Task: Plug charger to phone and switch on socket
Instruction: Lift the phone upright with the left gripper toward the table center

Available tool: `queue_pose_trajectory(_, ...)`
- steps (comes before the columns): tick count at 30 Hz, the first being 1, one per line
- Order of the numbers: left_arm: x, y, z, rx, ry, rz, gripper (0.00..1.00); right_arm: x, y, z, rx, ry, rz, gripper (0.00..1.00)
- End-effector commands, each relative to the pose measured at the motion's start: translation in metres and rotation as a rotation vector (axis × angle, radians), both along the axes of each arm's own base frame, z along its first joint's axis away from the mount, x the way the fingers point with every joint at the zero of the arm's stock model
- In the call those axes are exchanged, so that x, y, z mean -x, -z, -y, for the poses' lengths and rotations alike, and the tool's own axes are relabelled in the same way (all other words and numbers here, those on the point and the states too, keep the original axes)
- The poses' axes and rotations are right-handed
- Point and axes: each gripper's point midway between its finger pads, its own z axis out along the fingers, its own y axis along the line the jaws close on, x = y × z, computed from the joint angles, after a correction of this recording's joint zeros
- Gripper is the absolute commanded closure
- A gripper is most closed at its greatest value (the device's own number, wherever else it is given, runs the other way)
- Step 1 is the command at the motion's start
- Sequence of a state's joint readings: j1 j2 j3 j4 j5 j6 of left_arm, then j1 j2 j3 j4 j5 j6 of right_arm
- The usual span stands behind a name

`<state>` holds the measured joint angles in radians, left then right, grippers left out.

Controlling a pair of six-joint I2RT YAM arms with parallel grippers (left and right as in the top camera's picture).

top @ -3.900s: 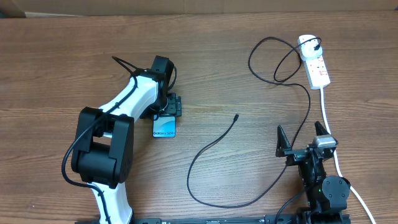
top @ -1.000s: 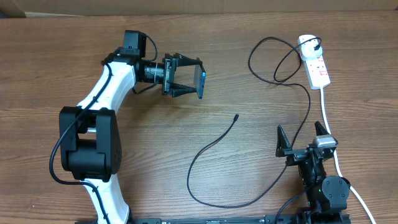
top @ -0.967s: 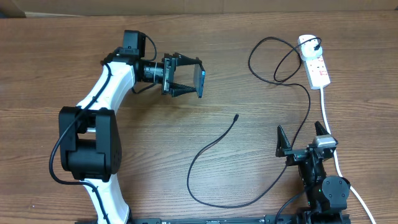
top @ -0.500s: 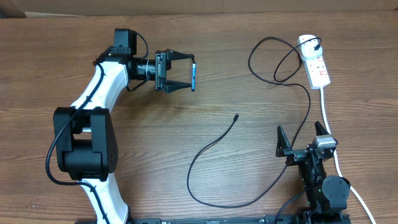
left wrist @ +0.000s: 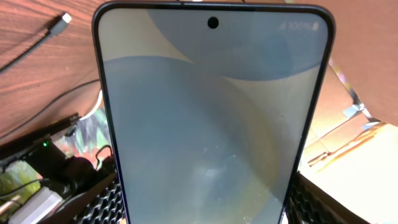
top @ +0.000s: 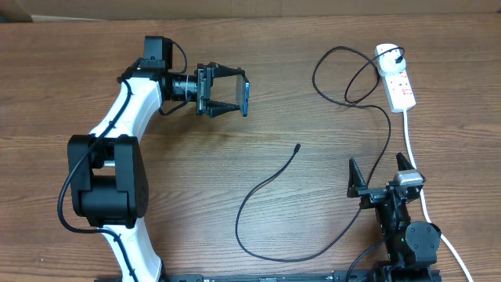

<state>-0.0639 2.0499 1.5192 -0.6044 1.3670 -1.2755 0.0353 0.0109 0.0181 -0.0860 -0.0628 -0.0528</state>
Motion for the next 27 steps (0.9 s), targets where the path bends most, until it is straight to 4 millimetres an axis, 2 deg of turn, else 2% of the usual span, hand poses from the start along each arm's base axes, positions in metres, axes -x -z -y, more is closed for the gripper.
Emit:
queue_pose_trajectory(1, -0.005, -0.006, 0.002, -0.007, 0.008, 0.071, 0.49, 0.000, 0.002, 0.000, 0.001, 0.003, 0.003, 0.00)
queue_pose_trajectory(9, -0.008, -0.001, 0.001, -0.035, 0.000, 0.094, 0.49, 0.000, 0.002, 0.000, 0.001, 0.003, 0.003, 0.00)
queue_pose_trajectory(17, 0.001, -0.018, 0.003, 0.065, 0.044, 0.087, 0.49, 0.000, 0.002, 0.000, 0.001, 0.003, 0.003, 0.00)
queue_pose_trajectory(27, 0.001, -0.019, 0.003, 0.072, 0.045, 0.087, 0.49, 0.000, 0.002, 0.000, 0.001, 0.003, 0.003, 0.00)
